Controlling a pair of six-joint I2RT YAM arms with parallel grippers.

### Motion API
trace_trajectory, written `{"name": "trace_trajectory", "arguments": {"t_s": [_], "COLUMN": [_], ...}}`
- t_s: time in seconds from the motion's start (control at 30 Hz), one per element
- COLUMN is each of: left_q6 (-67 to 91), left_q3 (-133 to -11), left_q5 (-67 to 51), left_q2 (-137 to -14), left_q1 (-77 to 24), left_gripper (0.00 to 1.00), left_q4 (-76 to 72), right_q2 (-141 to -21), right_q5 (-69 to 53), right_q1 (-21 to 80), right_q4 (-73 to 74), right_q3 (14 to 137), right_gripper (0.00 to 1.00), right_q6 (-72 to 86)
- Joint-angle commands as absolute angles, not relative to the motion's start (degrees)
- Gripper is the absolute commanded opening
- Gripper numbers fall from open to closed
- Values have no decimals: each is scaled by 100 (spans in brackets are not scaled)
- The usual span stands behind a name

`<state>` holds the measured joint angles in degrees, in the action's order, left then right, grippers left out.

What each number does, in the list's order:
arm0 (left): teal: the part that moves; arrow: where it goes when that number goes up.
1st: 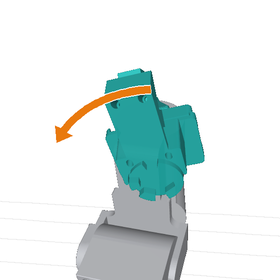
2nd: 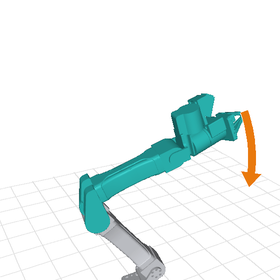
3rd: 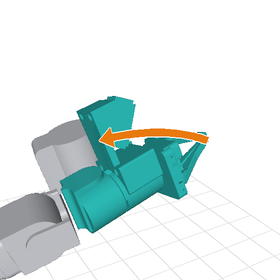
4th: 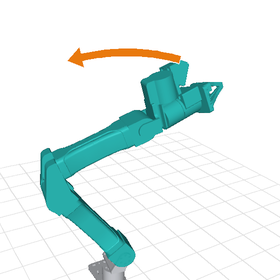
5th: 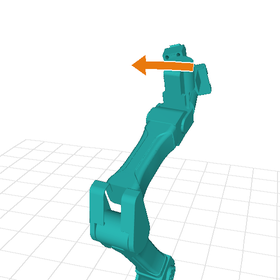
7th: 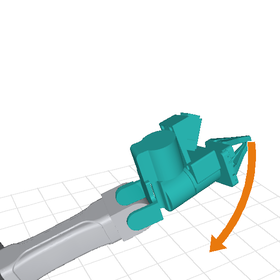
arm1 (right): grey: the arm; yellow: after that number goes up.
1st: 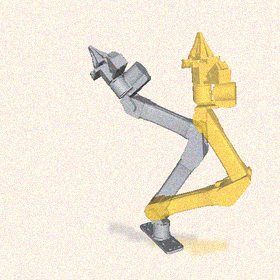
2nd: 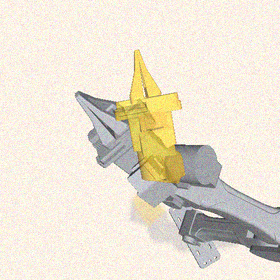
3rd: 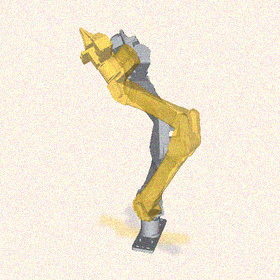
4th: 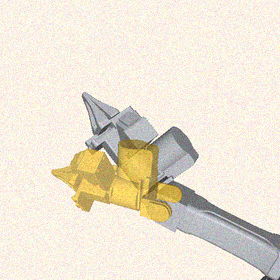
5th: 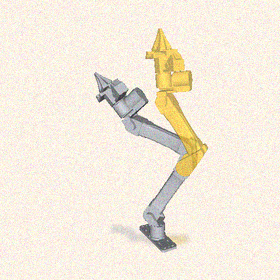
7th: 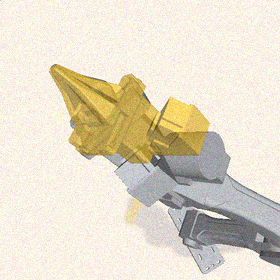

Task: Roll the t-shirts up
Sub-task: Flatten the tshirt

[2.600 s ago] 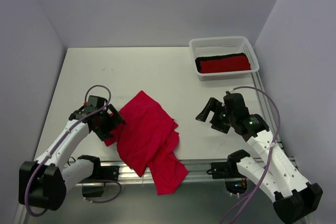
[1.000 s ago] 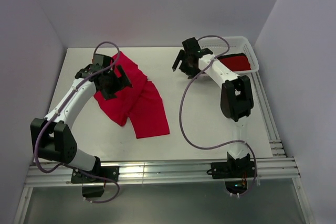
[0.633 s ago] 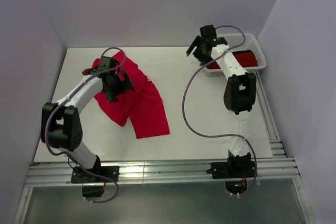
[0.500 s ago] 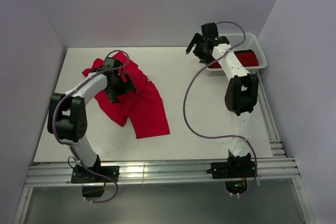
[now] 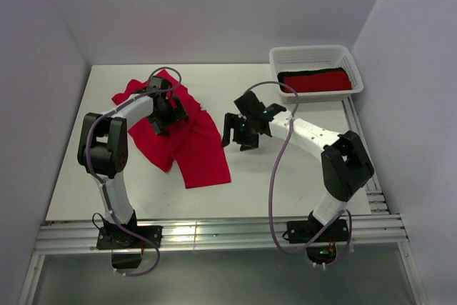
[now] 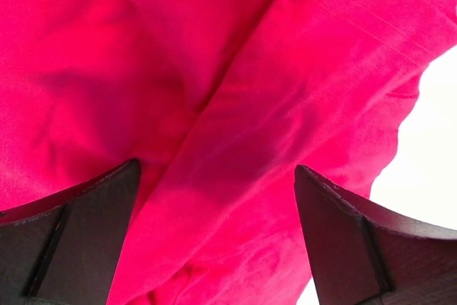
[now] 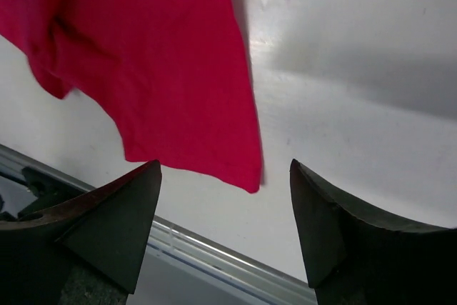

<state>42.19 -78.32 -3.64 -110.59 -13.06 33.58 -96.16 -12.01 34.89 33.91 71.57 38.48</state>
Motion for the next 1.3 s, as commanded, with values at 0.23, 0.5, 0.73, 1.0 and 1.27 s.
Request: {"name": "trace_trajectory", "arguments": {"t_s": [0.23, 0.5, 0.73, 1.0, 1.27], "left_q6": [4149, 4148, 4131, 4122, 3859], "left_q3": [-8261, -8481, -8517, -8657, -9913], "left_q5": [-229, -185, -88, -53, 191], "left_q2": [-11285, -11461, -11593, -11646, -11409], "left_q1": [-1354, -1354, -1354, -1354, -1319], "left_gripper": [89, 77, 72, 25, 0], "left_q4": [3287, 3366, 3437, 3428, 4716], "right_q2": [-9316, -9668, -9905, -9590, -8517], "right_q5": [-905, -1055, -1011, -721, -800], "right_q1": [4341, 4693, 4729, 4624, 3648], "right_q4": [2866, 2654, 2444, 2575, 2680], "right_q3": [5942, 5845, 5485, 5432, 4773], "right_gripper": [68, 64, 54, 0, 0], "right_q6": [4438, 4720, 4922, 5010, 4905]}}
